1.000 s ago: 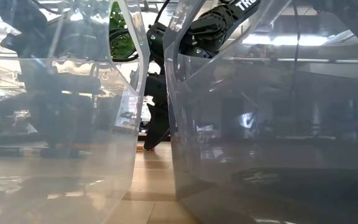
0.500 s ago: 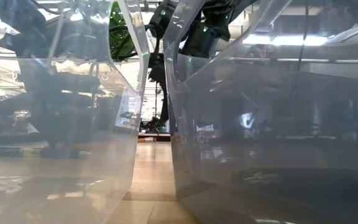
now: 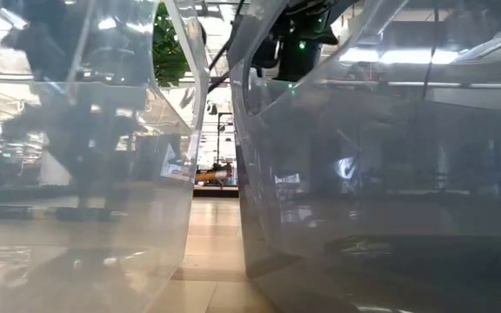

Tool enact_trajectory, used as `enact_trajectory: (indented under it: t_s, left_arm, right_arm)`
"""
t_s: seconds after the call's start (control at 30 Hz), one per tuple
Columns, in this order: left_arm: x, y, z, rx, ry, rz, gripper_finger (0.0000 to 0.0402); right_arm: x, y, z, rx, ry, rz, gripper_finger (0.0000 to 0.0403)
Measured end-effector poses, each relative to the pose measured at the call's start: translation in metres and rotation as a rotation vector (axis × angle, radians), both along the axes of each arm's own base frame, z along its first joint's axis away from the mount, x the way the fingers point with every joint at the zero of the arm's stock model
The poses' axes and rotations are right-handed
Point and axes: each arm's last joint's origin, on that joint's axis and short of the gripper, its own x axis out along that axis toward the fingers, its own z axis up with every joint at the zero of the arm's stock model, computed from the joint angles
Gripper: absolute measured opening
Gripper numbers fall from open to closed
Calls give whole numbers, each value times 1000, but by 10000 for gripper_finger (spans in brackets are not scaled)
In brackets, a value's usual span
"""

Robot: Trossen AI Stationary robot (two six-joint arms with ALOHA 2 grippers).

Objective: Sort pens & pencils
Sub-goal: Put the top orange pencil into the transparent bin

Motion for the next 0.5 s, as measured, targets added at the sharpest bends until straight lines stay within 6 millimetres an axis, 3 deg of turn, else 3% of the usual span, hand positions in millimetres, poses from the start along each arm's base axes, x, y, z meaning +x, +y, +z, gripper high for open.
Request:
enact_trajectory:
  t_s: [0.27,0.5]
  left_arm:
    - [17,-33,53,11,-20,-127,0]
    - [23,-72,96,-123,-130,-205,0]
  right_arm:
    - [-33,6,2,9,-152,-10,56]
    - [-71,26,6,63,-353,62,56]
